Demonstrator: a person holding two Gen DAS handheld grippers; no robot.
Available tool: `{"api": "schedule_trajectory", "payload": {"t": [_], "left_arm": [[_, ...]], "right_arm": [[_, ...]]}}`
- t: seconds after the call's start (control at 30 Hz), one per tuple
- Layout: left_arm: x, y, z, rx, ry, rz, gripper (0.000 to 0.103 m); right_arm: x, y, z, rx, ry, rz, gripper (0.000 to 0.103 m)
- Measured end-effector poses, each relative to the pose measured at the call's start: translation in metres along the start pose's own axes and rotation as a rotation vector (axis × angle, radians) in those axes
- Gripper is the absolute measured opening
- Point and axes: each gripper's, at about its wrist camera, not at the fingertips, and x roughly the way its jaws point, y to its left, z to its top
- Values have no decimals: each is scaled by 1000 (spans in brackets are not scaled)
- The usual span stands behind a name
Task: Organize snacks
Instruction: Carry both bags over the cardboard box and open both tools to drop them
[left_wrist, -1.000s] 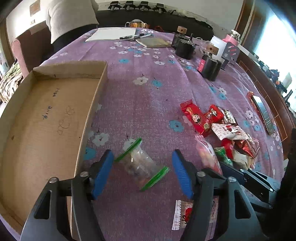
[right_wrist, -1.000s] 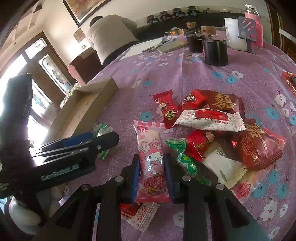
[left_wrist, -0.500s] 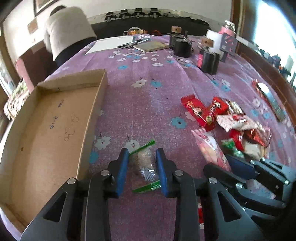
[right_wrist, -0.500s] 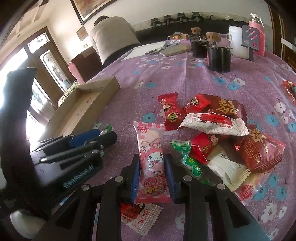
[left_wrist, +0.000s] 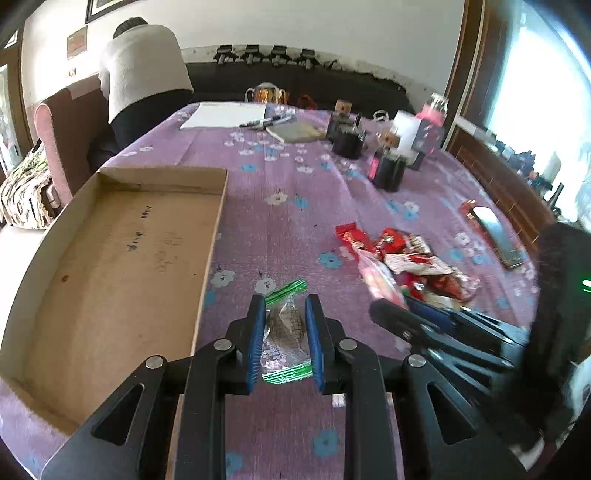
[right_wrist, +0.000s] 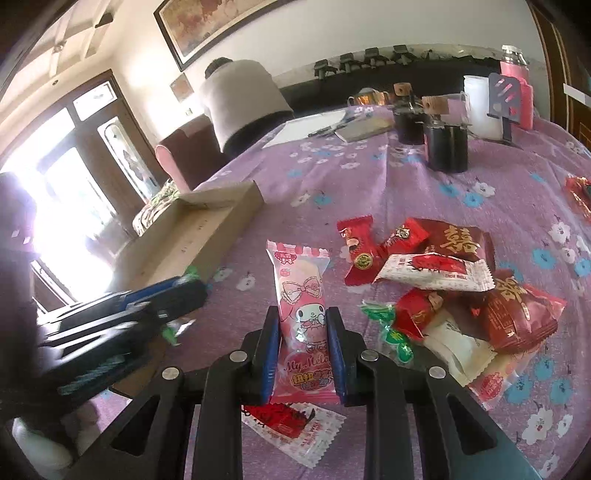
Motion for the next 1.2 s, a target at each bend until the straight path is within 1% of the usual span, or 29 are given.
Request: {"api": "schedule_trajectory", "payload": {"t": [0.1,0.17,0.37,0.43,0.53,0.6,0.7,0.83,1.0,1.1,1.2], "left_arm": [[-24,9,0,-18,-38,-14,19],[-37,16,1,-25,-65,2,19],[-73,39,2,-9,-154,117,19],[-81,49,3,2,-170,154,19],[-86,62,5,9,-173,187,19],[-87,71,8,10,-173,203,19],[-86,80,14,16,-176,221,19],[-83,88,28,41,-180,244,19],[-68,104,54,55,-159,266,19],[-53,116,69,54,-134,282,19],[-32,132,82,22,-92,273,19]], "right_arm": [[-1,1,0,-2,-5,4,25],[-2,2,-1,-6,-8,3,25],[-1,6,-4,-17,-13,-21,25],[-6,12,-1,-27,-23,-34,25],[-19,27,3,-36,-32,-16,25],[-28,39,9,-48,-38,8,25],[-39,62,26,-87,-51,18,25],[-40,85,50,-105,-51,37,24],[-16,112,82,-114,-21,46,24],[8,121,92,-100,20,53,24],[36,127,100,-70,74,77,24]]}}
